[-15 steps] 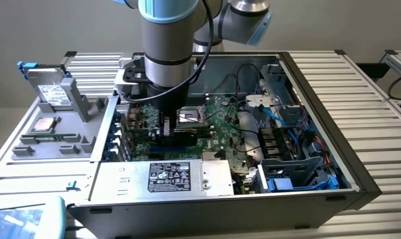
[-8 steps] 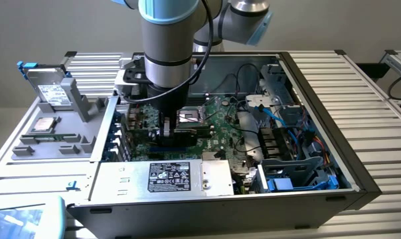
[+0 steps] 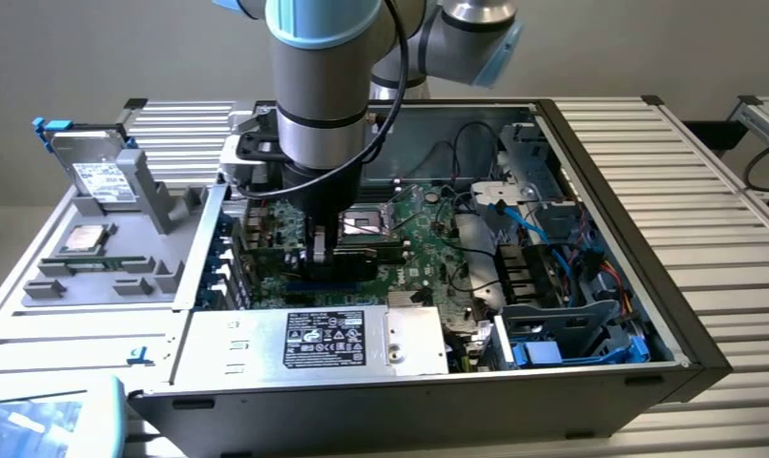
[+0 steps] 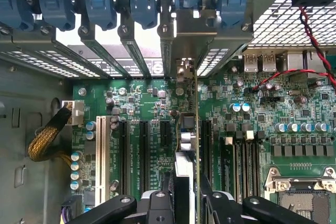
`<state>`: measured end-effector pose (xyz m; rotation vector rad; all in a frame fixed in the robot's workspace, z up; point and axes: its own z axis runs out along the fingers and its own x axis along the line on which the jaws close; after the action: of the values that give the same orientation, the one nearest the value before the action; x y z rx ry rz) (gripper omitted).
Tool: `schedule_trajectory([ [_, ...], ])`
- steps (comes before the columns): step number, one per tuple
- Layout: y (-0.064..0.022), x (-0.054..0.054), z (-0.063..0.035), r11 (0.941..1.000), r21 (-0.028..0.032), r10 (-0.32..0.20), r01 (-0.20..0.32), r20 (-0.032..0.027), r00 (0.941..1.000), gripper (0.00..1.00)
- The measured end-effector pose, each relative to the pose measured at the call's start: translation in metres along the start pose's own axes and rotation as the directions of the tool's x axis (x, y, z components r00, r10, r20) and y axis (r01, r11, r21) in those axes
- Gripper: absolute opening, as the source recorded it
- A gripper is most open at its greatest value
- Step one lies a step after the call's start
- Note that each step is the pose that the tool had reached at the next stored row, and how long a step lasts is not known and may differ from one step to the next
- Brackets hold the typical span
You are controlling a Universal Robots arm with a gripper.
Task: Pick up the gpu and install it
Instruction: 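Insert the gpu into the slot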
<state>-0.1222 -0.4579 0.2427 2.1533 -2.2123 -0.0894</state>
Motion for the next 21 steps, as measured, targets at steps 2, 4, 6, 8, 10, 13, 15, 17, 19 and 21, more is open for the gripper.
schedule_trajectory([
  [2, 0.0000, 0.0000, 0.0000, 1.0000, 0.0000, 0.000, 0.000, 0.0001, 1.0000, 0.28],
  [4, 0.0001, -0.0001, 0.0001, 1.0000, 0.0012, 0.000, 0.000, 0.0002, 1.0000, 0.28],
  [6, 0.0002, -0.0001, 0.0001, 1.0000, 0.0029, 0.000, 0.000, 0.0001, 1.0000, 0.28],
  [8, 0.0003, -0.0002, 0.0000, 1.0000, 0.0037, 0.000, 0.000, -0.0006, 1.0000, 0.28],
  [10, 0.0004, -0.0003, 0.0002, 1.0000, 0.0039, 0.000, 0.000, -0.0009, 1.0000, 0.28],
  [13, 0.0005, -0.0003, 0.0005, 1.0000, 0.0040, 0.000, 0.000, -0.0007, 1.0000, 0.28],
  [15, 0.0011, -0.0003, 0.0008, 1.0000, 0.0045, 0.000, 0.000, -0.0007, 1.0000, 0.28],
  [17, 0.0022, -0.0006, 0.0010, 1.0000, 0.0051, 0.000, 0.000, -0.0006, 1.0000, 0.28],
  [19, 0.0027, -0.0007, 0.0011, 1.0000, 0.0049, 0.000, 0.000, -0.0007, 1.0000, 0.28],
  [21, 0.0029, -0.0007, 0.0012, 1.0000, 0.0048, 0.000, 0.000, -0.0008, 1.0000, 0.28],
])
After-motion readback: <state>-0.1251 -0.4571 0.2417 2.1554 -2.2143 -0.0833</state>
